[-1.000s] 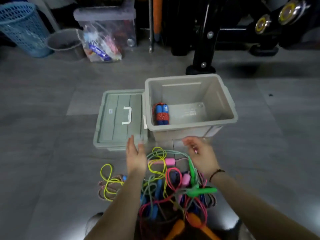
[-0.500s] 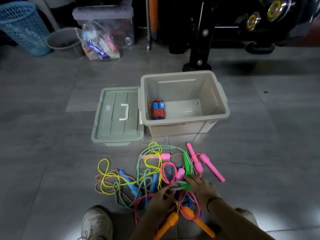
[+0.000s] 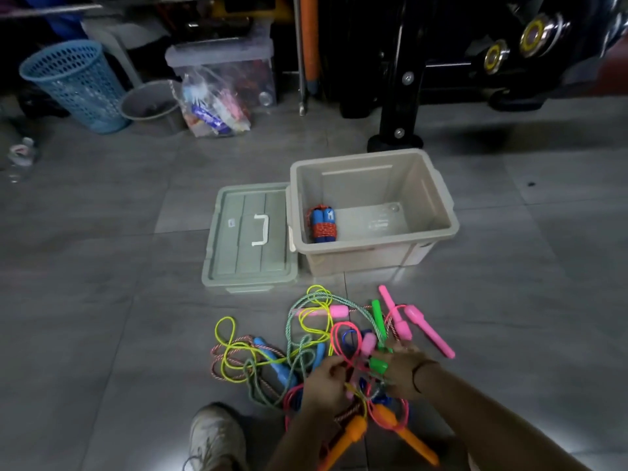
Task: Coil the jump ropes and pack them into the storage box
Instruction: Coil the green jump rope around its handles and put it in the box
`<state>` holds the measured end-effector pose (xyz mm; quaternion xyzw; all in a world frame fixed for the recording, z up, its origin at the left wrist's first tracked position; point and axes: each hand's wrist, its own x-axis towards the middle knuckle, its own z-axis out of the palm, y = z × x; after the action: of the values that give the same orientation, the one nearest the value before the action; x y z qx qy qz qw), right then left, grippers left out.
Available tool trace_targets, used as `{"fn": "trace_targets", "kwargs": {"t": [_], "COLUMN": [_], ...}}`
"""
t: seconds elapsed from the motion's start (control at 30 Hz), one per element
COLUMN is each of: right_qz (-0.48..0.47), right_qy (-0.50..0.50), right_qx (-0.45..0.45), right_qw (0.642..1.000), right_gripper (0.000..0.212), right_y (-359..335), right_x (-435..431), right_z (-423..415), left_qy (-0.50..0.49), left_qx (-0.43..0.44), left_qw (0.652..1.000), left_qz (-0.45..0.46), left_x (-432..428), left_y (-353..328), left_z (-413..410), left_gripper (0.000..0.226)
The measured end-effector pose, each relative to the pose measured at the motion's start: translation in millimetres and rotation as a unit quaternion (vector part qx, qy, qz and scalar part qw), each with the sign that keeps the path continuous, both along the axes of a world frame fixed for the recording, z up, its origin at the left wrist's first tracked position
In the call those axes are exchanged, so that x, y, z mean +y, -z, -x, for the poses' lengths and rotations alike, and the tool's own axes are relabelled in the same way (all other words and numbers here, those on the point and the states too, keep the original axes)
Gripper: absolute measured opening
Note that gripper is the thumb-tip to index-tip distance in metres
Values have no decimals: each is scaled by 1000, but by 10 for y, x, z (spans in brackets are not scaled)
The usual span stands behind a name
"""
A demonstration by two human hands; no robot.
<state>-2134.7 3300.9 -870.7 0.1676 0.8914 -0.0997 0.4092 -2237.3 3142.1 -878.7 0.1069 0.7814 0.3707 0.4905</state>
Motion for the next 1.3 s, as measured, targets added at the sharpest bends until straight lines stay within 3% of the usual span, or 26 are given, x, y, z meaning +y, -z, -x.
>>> {"fn": "trace_targets", "kwargs": {"t": [0.1,0.27,0.47,0.57,0.63,0.7,0.8,0.93,1.0,1.03,1.1,1.13,1.2,1.3], "right_qz": [-19,-12,-47,-27,36,169,272,410,471,498,532,535,523,534], "right_qy": [24,121,47,101,188,337,466,467,460,458,445,436,424,401], "right_qx": [-40,-25,-85,-42,47,123,227,336,354,367,403,420,450,473], "right_qw": [999,992,994,994,980,918,811,708,664,638,597,590,587,575], "right_gripper": [59,53,53,54,55,53,34,24,24,22,36,42,33,48], "right_y": [57,164,137,28,19,-90,-430,-1236,-1631,-1815,-2213,-2411,-2790,-3268], "right_x": [-156,-313,-321,-381,-414,-432,-330,-165,-122,-118,-113,-112,-101,-106], "right_z": [-27,-119,-102,-90,-109,-98,-37,50,59,59,45,23,-57,-185], "left_qy": [33,43,14,-13,-25,-55,-104,6,95,127,158,165,194,232], "left_qx": [66,51,11,9,-7,-14,-43,11,72,86,85,83,72,54], "left_qw": [997,998,1000,1000,999,998,994,994,985,980,970,966,957,940], "left_qz": [-19,19,8,9,24,34,13,-106,-121,-129,-166,-182,-202,-243], "left_x": [-17,-237,-323,-348,-372,-355,-241,-3,149,218,343,398,445,381], "left_y": [-182,-225,-255,-199,-147,-135,-262,-785,-1050,-1208,-1529,-1729,-2172,-2855], "left_z": [69,80,129,206,223,232,200,149,192,217,310,351,420,466], "left_gripper": [22,31,20,19,23,27,35,82,92,89,66,49,17,8]}}
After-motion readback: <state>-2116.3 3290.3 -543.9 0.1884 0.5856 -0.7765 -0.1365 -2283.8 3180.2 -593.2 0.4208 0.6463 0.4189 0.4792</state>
